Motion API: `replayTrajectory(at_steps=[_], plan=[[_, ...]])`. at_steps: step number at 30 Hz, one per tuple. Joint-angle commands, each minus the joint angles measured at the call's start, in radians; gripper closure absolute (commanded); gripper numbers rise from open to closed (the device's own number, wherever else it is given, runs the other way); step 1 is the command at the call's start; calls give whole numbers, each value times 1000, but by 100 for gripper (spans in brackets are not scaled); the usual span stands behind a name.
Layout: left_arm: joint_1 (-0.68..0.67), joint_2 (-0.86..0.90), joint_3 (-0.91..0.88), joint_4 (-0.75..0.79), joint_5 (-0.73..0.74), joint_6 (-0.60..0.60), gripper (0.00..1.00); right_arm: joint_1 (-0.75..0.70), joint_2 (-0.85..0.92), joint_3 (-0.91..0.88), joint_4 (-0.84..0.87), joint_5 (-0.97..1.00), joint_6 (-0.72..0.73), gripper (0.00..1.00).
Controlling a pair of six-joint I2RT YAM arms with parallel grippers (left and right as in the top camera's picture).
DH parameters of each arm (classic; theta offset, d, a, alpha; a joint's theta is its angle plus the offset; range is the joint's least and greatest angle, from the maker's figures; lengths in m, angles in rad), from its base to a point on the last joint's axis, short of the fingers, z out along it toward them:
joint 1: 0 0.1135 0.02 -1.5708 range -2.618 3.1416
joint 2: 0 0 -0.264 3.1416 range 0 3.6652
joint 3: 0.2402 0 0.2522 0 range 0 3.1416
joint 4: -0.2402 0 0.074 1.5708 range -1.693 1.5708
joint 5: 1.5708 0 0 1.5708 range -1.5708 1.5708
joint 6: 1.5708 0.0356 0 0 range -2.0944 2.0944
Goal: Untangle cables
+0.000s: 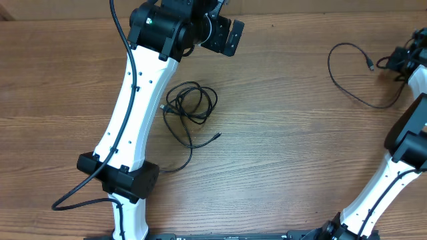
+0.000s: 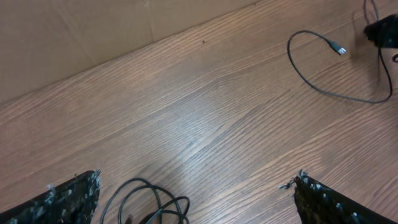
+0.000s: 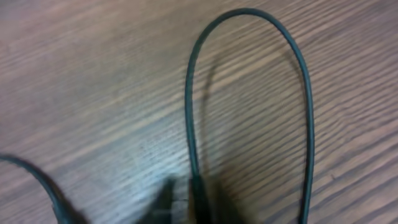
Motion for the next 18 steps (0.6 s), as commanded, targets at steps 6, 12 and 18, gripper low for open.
replayTrajectory(at_steps=[6, 12, 18], plan=[[-7, -9, -5, 6, 5, -23, 0, 12, -48, 49, -150, -8, 6, 0], [-7, -9, -5, 16, 4, -23, 0, 53, -119, 49, -256, -26, 72, 0], [-7, -9, -5, 21, 3, -23, 0, 95, -280, 49, -245, 5, 120, 0]])
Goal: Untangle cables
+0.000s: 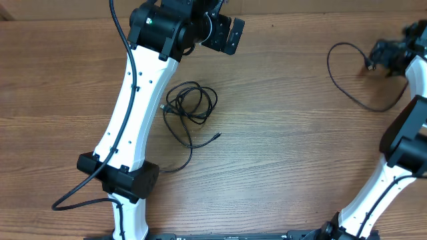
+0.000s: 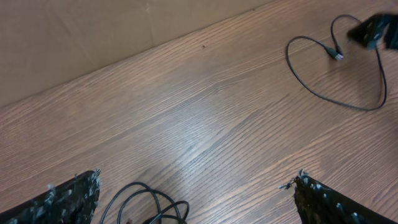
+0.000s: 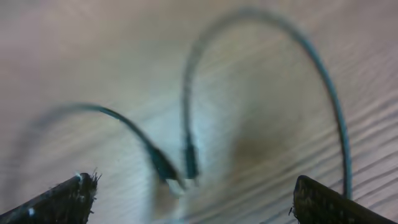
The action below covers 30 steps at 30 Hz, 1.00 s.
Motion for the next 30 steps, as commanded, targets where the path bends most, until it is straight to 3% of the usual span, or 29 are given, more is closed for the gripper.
replayTrajectory(at_steps=[1, 5, 10, 19, 30], plan=[[-7, -9, -5, 5, 4, -18, 0, 28, -184, 34, -25, 59, 54, 0], [-7, -9, -5, 6, 3, -18, 0, 42, -264, 34, -175, 177, 148, 0], [-6, -9, -5, 5, 0, -18, 0, 47, -312, 3, -333, 183, 236, 0], [-6, -9, -5, 1, -11, -10, 0, 179, -462, -324, -327, 195, 318, 0], [-6, -9, -5, -24, -11, -10, 0, 341, -476, -555, -335, 272, 696, 0]])
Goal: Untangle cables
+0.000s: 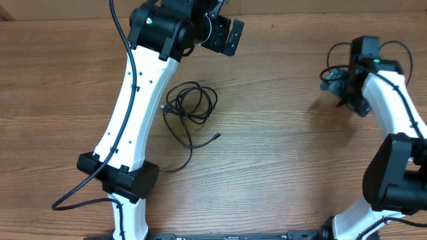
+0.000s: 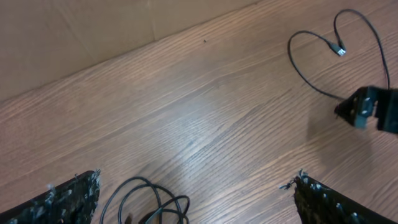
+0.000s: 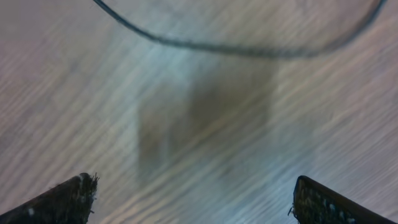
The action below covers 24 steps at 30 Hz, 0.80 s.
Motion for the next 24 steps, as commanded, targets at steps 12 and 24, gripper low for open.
replayTrajectory(at_steps=[12, 24], plan=[[-6, -9, -19, -5, -7, -6, 0, 15, -34, -261, 151, 48, 225, 0], [-5, -8, -84, 7, -32, 1, 0, 15, -33, -263, 220, 47, 225, 0]])
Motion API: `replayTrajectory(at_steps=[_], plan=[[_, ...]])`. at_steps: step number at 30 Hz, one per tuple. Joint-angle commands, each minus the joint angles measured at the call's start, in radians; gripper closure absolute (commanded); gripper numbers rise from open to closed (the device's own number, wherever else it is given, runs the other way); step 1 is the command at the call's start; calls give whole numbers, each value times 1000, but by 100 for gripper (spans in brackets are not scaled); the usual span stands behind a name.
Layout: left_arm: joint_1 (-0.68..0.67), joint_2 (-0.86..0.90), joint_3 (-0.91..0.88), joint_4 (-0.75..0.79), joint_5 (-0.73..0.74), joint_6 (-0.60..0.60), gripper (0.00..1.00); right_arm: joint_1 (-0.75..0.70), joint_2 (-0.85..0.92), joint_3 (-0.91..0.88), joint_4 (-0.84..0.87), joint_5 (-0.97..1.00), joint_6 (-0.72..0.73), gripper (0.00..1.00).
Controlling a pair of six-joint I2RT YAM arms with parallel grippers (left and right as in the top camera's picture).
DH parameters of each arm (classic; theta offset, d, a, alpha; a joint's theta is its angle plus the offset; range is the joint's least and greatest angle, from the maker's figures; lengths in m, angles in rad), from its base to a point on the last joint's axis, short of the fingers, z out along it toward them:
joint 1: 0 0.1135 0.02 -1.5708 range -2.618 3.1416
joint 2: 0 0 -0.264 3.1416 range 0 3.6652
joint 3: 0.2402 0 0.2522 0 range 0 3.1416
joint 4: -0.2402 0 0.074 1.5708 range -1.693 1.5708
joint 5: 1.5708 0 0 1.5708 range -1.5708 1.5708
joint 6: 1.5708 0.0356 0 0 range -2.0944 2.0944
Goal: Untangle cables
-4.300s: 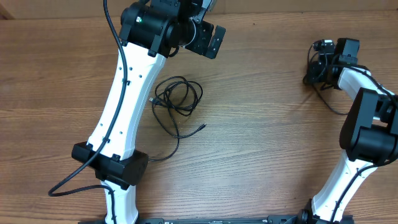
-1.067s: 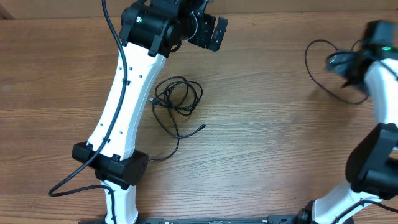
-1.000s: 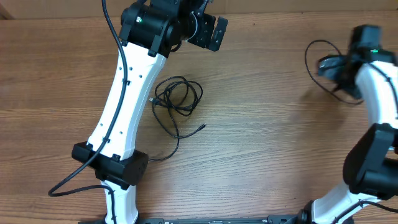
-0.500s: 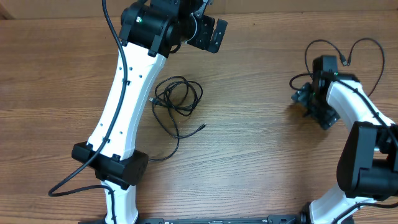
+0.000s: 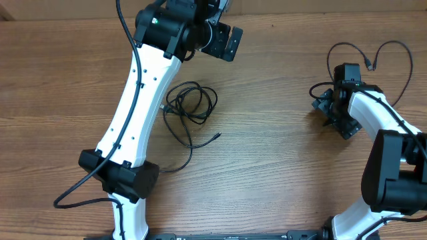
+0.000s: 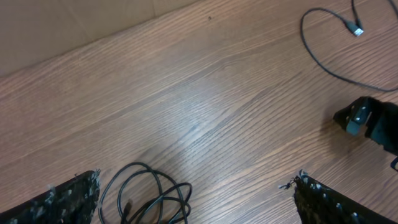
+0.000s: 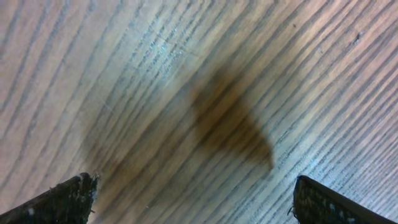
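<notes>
A tangled black cable coil lies mid-table, with a tail ending at a plug; its top also shows between the fingers in the left wrist view. A second, loose black cable lies in a heart-shaped curve at the far right, plug end free. My left gripper hangs open above and behind the coil, holding nothing. My right gripper is open over bare wood, left of the loose cable and apart from it; its fingertips frame only table.
The wooden table runs to a cardboard wall at the back. A robot supply cable trails by the left arm's base. The right gripper shows in the left wrist view.
My right gripper has moved left and nearer, off the loose cable and onto bare wood. The loose cable lies uncovered in its heart-shaped curve. The left gripper has shifted only slightly.
My right gripper was first at the far right edge, low on the loose cable near its plug. Then it stood open over that cable. Later it was left of there, above the cable's curve, and now it is clear of it. The coil has stayed put.
</notes>
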Motion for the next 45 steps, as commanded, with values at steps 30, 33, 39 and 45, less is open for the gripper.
replayTrajectory(at_steps=[30, 33, 39, 45], plan=[[-6, -8, -11, 45, -20, 1, 0, -188, 195, -5, 262, -135, -187, 0], [-6, -8, -11, 45, -20, 0, 0, -259, 213, -3, 298, -152, -245, 0], [-6, -8, -11, 47, -18, 0, 0, -323, 249, 17, 298, -147, -385, 0], [-6, -8, -11, 48, -18, 0, 0, -290, 248, 77, 275, -136, -383, 0]])
